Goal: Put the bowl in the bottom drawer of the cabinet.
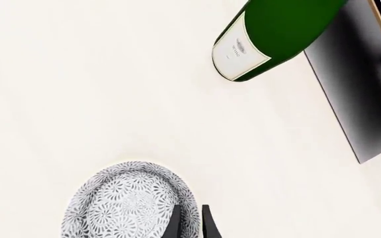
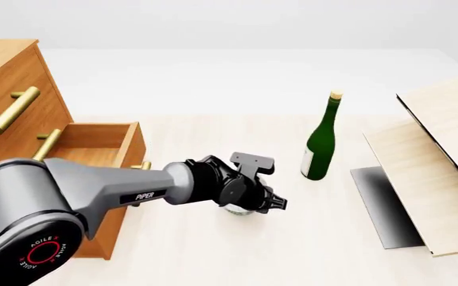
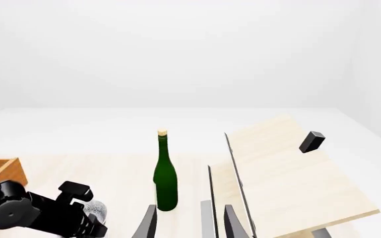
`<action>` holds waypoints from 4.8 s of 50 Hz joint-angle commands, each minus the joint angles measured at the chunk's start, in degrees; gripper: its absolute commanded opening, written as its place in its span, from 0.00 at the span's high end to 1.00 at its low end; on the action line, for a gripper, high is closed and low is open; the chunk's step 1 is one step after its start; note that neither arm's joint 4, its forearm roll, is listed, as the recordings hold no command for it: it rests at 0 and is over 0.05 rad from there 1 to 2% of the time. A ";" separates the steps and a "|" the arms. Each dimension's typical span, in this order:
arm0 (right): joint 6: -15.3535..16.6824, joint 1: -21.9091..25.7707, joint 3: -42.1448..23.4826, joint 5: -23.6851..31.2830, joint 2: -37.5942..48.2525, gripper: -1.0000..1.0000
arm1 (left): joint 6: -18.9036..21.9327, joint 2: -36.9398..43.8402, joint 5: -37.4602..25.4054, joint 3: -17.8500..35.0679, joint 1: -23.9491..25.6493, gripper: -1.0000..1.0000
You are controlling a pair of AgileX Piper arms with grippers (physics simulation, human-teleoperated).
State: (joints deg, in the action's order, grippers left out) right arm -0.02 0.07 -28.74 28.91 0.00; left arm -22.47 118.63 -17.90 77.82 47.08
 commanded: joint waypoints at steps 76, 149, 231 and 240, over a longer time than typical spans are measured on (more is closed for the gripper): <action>0.01 0.00 0.00 0.00 0.00 0.00 | 6.32 -13.56 0.46 2.99 -8.17 1.00; -0.01 -0.01 0.00 0.00 0.00 0.00 | 8.45 -29.05 7.49 -8.73 -17.89 1.00; 0.00 0.00 -0.01 -0.01 0.00 0.00 | 7.49 -47.75 10.64 -27.24 -33.80 1.00; 0.00 0.00 0.01 0.01 0.00 0.00 | 7.08 -50.37 11.67 -30.40 -36.30 1.00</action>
State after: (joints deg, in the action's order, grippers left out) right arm -0.02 0.06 -28.74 28.91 0.00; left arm -14.99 70.95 -7.47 50.35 12.95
